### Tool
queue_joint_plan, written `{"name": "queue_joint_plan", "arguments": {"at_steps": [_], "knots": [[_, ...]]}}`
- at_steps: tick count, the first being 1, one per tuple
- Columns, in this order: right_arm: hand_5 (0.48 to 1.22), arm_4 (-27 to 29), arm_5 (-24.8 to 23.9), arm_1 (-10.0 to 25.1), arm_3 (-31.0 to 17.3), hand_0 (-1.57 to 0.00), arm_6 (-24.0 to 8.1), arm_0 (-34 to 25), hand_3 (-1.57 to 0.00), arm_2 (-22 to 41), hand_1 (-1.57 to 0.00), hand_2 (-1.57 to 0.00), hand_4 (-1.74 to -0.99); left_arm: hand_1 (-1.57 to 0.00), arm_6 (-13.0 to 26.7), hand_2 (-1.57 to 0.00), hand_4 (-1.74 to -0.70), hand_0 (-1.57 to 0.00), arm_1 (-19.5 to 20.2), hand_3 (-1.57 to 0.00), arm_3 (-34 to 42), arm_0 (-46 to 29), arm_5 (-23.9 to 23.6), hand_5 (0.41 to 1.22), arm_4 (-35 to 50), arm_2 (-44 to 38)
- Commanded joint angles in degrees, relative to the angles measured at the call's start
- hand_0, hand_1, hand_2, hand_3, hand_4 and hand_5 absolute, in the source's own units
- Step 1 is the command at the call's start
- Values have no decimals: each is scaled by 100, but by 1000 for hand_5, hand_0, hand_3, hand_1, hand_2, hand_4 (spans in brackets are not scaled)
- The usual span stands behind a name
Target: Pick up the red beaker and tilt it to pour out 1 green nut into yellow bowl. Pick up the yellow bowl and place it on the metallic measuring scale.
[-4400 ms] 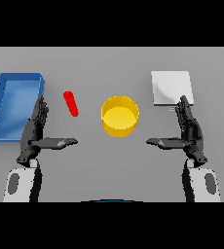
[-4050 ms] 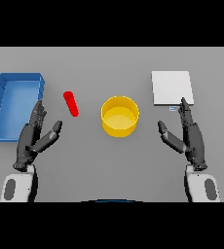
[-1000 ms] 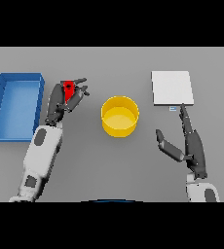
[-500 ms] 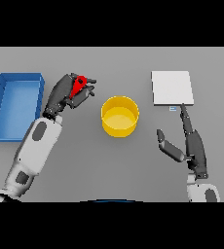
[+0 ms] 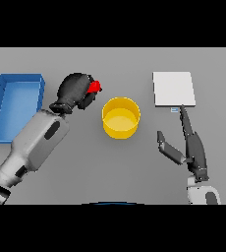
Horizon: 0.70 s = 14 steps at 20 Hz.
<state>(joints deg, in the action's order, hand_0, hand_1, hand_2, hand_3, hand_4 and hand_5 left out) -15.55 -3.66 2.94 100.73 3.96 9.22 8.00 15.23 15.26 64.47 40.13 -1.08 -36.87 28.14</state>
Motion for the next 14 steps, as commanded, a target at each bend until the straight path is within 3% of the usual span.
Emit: {"name": "queue_joint_plan", "arguments": {"at_steps": [1, 4, 6, 7, 11, 14], "knots": [[698, -21, -2, 18, -16, 1, 1, 0, 1, -3, 1, 1, -1267, -1570, 10, -1570, -1740, -1570, 59, -1570, -72, 109, 58, 1161, -172, 151], [704, -56, -7, -24, -30, 1, 33, 62, 1, 47, 1, 1, -1274, -1571, 7, -1571, -1740, -1571, 199, -1570, -214, 487, 317, 1190, -553, 546], [705, 25, 32, 46, 61, 1, 100, 81, 1, -13, 1, 1, -1284, -1571, -130, -1571, -1649, -1571, 302, -1571, -341, 734, 499, 1201, -743, 773], [702, 53, 44, 33, 54, 1, 38, 31, 1, -19, 1, 1, -1283, -1571, -216, -1571, -1666, -1571, 323, -1571, -343, 824, 615, 1205, -827, 923], [678, 207, 38, -59, -106, 1, 167, 60, 1, -90, 1, 1, -1292, -1571, -286, -1571, -1701, -1571, 375, -1277, -452, 1347, 1317, 1215, -1214, 1550], [657, 259, 11, -182, -89, 1, 96, 24, 1, -65, 1, 1, -1294, -1571, -612, -1571, -1718, -1571, 311, -1420, -703, 1694, 1545, 1218, -1484, 2019]]}}
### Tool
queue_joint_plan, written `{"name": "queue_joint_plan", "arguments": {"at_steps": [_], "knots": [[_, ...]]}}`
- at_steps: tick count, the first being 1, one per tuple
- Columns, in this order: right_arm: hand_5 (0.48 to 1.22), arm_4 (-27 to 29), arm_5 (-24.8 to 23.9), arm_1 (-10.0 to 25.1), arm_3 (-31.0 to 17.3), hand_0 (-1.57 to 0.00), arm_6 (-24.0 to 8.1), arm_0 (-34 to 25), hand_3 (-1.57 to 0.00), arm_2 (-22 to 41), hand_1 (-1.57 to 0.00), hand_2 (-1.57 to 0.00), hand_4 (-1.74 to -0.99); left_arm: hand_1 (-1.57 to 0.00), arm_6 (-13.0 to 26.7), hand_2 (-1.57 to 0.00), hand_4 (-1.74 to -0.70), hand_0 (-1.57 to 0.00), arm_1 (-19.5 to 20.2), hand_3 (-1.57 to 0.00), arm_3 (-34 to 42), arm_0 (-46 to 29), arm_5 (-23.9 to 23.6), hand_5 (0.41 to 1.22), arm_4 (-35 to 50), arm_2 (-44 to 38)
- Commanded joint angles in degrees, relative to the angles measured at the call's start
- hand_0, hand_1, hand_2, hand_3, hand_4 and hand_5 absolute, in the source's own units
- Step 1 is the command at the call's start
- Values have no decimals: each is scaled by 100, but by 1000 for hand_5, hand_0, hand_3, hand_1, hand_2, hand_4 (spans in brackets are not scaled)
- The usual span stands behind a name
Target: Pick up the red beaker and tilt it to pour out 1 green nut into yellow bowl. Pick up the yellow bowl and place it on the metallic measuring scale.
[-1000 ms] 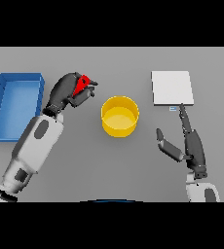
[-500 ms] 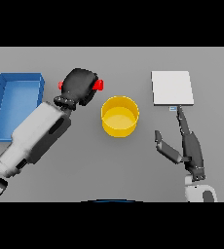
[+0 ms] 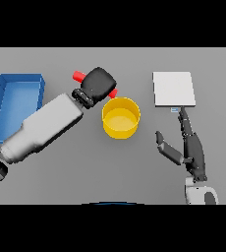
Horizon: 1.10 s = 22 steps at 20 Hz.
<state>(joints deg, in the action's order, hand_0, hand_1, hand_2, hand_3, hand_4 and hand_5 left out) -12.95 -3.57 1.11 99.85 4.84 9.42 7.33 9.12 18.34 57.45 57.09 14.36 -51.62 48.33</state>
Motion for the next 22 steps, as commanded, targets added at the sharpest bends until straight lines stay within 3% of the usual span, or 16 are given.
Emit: {"name": "queue_joint_plan", "arguments": {"at_steps": [1, 3, 5, 12, 17, 22], "knots": [[653, 40, 3, 2, -29, 1, 25, -12, 1, -31, 1, 1, -1294, -1571, -142, -1571, -1723, -1571, 12, -1451, -66, 64, 2, 1218, -116, 176], [644, -5, 10, 17, 3, 1, 183, 136, 1, 5, 1, 1, -1290, -1571, -195, -1571, -1729, -1571, 71, -1494, -96, 222, 236, 1219, -301, 474], [634, -20, -19, 1, 1, 1, 34, 69, 1, 0, 1, 1, -1291, -1571, -267, -1571, -1734, -1571, 44, -1522, -252, 384, 340, 1220, -497, 768], [593, -182, -147, -37, -75, 1, -28, -30, 1, 22, 1, 1, -1276, -1571, -536, -1571, -1739, -1571, -99, -1561, -583, 974, 429, 1221, -965, 1497], [583, -314, -239, 16, -108, 1, -40, -19, 1, 0, 1, 1, -1225, -1571, -788, -1571, -1735, -1571, -182, -1568, -845, 1432, 703, 1221, -1203, 1992], [592, -333, -228, 28, -169, 1, 55, -19, 1, 12, 1, 1, -1210, -1571, -1086, -1571, -1735, -1571, -240, -1570, -1047, 1737, 520, 1221, -1469, 2503]]}}
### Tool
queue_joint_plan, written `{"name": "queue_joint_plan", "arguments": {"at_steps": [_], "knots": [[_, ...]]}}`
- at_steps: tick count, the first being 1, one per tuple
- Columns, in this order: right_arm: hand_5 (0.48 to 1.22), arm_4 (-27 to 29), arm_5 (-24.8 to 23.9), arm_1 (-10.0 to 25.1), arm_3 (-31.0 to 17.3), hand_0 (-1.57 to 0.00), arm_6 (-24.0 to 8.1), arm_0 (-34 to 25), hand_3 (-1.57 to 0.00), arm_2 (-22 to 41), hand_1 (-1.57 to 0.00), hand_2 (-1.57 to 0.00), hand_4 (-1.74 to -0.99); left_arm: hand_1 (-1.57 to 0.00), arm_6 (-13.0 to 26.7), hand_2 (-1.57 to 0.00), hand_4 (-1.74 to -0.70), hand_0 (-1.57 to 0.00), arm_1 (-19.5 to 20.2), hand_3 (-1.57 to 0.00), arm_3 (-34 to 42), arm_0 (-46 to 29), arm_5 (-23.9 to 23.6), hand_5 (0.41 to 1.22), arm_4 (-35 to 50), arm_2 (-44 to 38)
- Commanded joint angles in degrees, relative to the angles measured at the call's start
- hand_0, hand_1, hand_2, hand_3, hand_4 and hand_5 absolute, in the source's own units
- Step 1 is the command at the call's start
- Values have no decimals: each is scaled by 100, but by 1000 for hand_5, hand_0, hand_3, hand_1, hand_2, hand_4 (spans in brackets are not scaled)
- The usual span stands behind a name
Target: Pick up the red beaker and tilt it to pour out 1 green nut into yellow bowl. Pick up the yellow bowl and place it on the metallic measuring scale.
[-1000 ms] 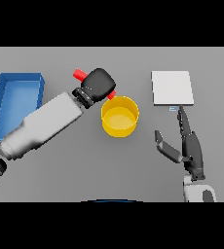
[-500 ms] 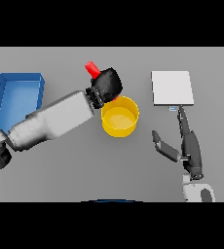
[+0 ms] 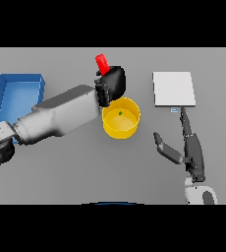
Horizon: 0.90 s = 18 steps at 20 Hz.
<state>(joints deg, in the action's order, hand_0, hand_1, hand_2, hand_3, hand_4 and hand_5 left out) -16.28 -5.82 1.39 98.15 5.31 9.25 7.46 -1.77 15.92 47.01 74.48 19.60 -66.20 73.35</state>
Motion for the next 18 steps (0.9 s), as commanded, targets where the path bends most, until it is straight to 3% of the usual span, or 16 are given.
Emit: {"name": "queue_joint_plan", "arguments": {"at_steps": [1, 6, 7, 8, 10, 12, 15, 18], "knots": [[593, -41, -19, -22, 24, 1, 113, 89, 1, 41, 1, 1, -1209, -1571, -82, -1571, -1734, -1571, 20, -1570, 34, 62, 23, 1221, -14, 61], [592, -103, -84, -85, 54, 1, -29, -1, 1, 69, 1, 1, -1209, -1571, -338, -1571, -1729, -1571, 221, -1571, -86, 684, -39, 1221, 179, -91], [592, -104, -93, -22, 6, 1, -42, -61, 1, 11, 1, 1, -1203, -1571, -310, -1571, -1727, -1571, 281, -1494, -165, 828, -102, 1221, 238, -188], [592, -107, -107, -13, -33, 1, -6, -90, 1, -2, 1, 1, -1201, -1571, -347, -1399, -1676, -1571, 429, -1509, -258, 994, -135, 1221, 297, -282], [596, -71, -57, -36, 60, 1, 118, -24, 1, 51, 1, 1, -1186, -1571, -382, -1461, -1699, -1571, 571, -1041, -413, 1301, -269, 1221, 513, -555], [593, 21, -18, -59, 47, 1, 49, -38, 1, 26, 1, 1, -1181, -1571, -280, -1501, -1705, -1571, 676, -1232, -771, 1599, -346, 1221, 747, -855], [597, 257, 125, -45, -19, 1, 102, -130, 1, -40, 1, 1, -1193, -1571, 59, -1535, -1720, -1571, 835, -1397, -1384, 1827, -296, 1221, 1376, -1534], [593, 276, 142, -75, -59, 1, 162, -105, 1, -13, 1, 1, -1209, -1571, 733, -1553, -1729, -1571, 1198, -1365, -1891, 1580, -517, 1221, 2377, -2528]]}}
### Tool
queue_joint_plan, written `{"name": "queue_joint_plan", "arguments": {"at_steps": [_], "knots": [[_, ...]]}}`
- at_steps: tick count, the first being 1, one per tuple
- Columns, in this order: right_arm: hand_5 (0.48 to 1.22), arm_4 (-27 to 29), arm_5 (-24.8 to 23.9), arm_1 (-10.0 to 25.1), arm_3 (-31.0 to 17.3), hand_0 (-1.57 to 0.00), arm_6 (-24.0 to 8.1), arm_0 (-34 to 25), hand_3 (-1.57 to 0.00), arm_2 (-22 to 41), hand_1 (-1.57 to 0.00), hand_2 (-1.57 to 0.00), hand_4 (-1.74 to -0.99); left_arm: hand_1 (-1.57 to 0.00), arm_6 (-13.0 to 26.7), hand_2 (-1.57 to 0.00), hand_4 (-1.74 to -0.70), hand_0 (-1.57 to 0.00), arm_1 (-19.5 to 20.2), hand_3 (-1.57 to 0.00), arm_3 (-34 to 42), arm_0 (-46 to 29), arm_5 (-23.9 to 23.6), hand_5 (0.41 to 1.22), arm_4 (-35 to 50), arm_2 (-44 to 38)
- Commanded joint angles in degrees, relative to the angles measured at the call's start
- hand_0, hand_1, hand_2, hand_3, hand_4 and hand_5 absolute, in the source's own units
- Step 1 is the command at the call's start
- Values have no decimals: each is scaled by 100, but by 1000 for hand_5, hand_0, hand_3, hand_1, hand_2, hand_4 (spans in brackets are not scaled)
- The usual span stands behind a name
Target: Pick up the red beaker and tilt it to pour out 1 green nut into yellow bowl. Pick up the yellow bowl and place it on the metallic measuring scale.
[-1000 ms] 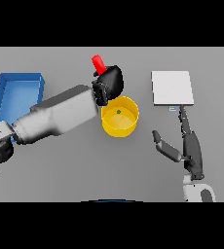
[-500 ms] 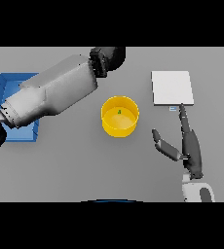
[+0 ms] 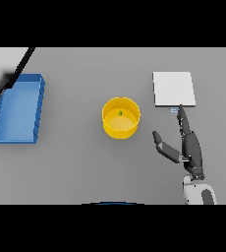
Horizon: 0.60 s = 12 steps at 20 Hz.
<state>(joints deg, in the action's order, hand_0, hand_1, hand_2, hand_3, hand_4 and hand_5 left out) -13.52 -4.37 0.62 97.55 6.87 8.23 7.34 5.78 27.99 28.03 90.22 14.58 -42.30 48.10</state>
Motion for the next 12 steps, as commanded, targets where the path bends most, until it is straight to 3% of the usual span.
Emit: {"name": "queue_joint_plan", "arguments": {"at_steps": [1, 5, 6, 8, 12], "knots": [[592, 48, 37, 58, 7, 1, -26, -30, 1, -44, 1, 1, -1222, -1571, 128, -1556, -1732, -1571, 96, -1360, -128, -115, -142, 1221, 323, -304], [587, 76, 97, 115, -13, 1, 200, 36, 1, -40, 1, 1, -1220, -1571, 224, -1565, -1737, -1571, 667, -1410, -64, -843, -777, 1221, 1547, -1237], [586, 60, 71, 144, 13, 1, 88, -33, 1, -63, 1, 1, -1222, -1571, 239, -1566, -1738, -1571, 818, -1426, 26, -1112, -969, 1221, 1823, -1419], [591, 14, 95, 205, -32, 1, 179, -32, 1, -49, 1, 1, -1223, -1571, 662, -1568, -1739, -1571, 1100, -1414, 356, -1575, -1259, 1221, 2296, -1722], [610, -20, 111, 282, -91, 1, 28, -137, 1, -68, 1, 1, -1212, -1571, 1395, -1570, -1740, -1571, 1524, -1445, 1490, -2882, -2182, 1221, 3191, -2170]]}}
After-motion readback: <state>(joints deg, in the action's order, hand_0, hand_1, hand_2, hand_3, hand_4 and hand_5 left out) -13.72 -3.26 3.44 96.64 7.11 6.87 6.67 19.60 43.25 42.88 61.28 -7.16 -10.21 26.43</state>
